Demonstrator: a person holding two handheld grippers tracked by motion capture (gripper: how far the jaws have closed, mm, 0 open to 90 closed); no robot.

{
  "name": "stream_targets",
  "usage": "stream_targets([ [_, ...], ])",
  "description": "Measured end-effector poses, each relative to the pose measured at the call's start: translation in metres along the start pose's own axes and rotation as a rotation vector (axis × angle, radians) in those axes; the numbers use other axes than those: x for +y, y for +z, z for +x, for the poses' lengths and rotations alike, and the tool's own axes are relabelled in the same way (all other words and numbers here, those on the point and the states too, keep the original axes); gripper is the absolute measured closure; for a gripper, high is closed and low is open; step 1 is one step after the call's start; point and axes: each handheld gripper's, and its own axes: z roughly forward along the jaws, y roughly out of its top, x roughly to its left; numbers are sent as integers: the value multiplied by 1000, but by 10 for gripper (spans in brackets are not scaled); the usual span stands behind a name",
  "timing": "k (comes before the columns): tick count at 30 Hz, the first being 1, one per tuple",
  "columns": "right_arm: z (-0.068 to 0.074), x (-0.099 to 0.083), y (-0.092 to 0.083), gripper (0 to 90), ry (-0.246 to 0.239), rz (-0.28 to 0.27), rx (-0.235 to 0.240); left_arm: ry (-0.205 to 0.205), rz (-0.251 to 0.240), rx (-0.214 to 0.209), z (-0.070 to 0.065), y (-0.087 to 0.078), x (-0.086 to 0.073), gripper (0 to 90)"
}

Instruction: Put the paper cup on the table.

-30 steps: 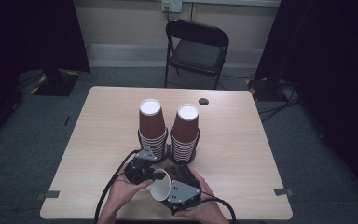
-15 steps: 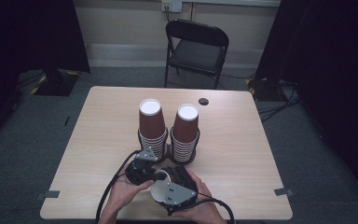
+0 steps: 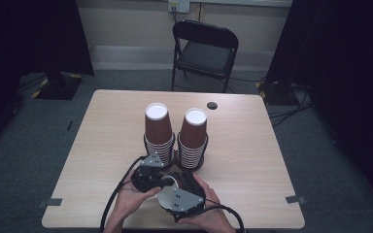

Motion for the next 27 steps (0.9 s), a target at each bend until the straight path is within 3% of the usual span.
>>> stream_targets([
  [5,-3,-2,-5,94,48,-32,-4,8,-64,-7,-1,-3,-1,828],
  [11,-6,-7,-7,99,87,-37,-30,18,-116,51,-4,-6,-5,754],
  [13,-8,-9,-8,100,103,-47,-32,19,-127,74,-3,-6,-6,701],
  [17,-10,-12,-10,101,138,-54,-36,-7,-167,50,-1,-8,-10,594],
  [27,-16,-22,-13,102,224,-90,-52,-2,-242,134,4,-14,-18,367],
])
